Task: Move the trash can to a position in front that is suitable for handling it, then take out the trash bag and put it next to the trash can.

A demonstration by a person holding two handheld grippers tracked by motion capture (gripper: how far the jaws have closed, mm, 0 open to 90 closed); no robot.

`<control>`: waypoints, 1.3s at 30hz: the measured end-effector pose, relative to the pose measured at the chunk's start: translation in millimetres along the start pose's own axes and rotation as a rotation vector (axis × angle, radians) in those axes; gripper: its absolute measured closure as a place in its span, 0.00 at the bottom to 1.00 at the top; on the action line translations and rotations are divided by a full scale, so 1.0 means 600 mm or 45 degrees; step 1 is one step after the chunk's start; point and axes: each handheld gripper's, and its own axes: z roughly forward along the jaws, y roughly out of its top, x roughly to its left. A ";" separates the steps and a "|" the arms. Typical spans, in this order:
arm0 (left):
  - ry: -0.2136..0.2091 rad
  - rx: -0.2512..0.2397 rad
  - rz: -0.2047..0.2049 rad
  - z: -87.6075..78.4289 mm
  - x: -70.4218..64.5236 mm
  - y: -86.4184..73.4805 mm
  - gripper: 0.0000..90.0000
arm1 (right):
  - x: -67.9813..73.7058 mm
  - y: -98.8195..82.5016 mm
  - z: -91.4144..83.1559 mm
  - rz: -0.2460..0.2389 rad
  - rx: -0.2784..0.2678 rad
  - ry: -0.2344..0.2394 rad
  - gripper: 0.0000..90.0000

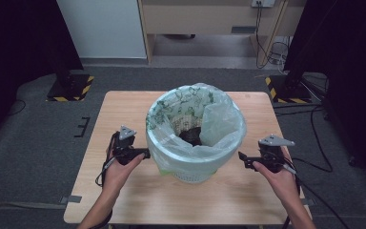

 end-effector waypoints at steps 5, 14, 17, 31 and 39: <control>-0.009 -0.023 0.019 -0.014 0.001 0.008 0.06 | 0.002 0.016 -0.030 -0.022 -0.030 0.020 0.11; -0.007 -0.067 0.050 -0.051 0.002 0.033 0.07 | 0.019 0.052 -0.074 -0.087 -0.035 0.101 0.20; -0.009 -0.081 0.059 -0.064 0.002 0.042 0.07 | 0.026 0.064 -0.086 -0.103 -0.040 0.122 0.24; 0.006 -0.181 0.103 -0.129 -0.005 0.085 0.11 | 0.039 0.087 -0.114 -0.161 -0.045 0.161 0.39; -0.056 -0.256 0.135 -0.159 -0.020 0.110 0.14 | 0.037 0.090 -0.118 -0.161 -0.068 0.141 0.62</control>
